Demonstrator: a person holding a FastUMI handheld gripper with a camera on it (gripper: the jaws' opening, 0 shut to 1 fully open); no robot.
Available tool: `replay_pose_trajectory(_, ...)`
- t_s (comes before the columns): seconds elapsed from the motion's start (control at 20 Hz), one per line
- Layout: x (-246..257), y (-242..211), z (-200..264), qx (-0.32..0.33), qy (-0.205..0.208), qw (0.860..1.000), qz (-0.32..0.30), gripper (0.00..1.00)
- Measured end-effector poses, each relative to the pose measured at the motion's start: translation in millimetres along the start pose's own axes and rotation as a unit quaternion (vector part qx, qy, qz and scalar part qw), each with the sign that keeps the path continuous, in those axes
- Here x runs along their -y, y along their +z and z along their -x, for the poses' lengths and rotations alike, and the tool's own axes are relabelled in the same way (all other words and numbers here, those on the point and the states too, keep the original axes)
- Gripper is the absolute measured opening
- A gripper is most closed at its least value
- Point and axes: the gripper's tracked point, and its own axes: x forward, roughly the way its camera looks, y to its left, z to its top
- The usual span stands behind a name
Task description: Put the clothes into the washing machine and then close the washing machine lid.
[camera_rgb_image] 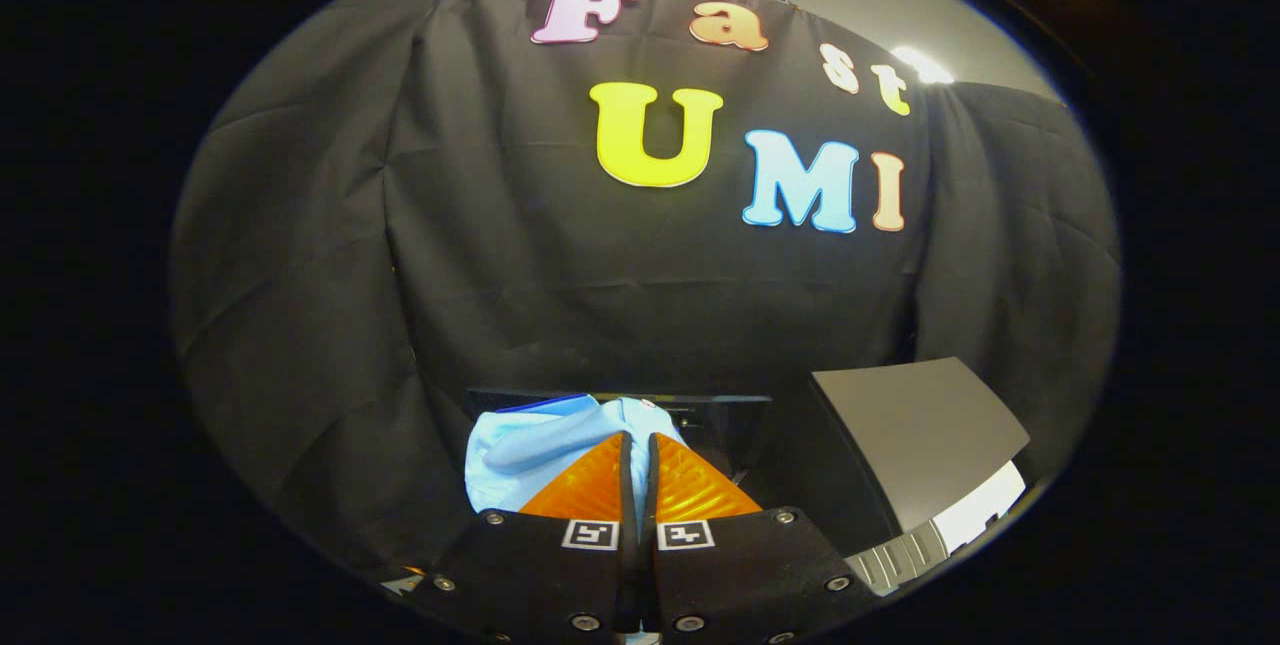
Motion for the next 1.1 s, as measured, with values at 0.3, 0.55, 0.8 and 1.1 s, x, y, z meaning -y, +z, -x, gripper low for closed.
replay_pose_trajectory(0.3,-10.3,-63.9,-36.7,-0.060,-0.004,0.998,0.008,0.00)
replay_pose_trajectory(0.55,-1.7,-110.5,-74.5,-0.105,-0.003,0.994,-0.018,0.00)
replay_pose_trajectory(0.8,9.7,-151.7,-105.2,-0.144,-0.005,0.989,-0.038,0.00)
replay_pose_trajectory(1.1,15.0,-195.7,-130.9,-0.187,-0.002,0.982,-0.024,0.00)
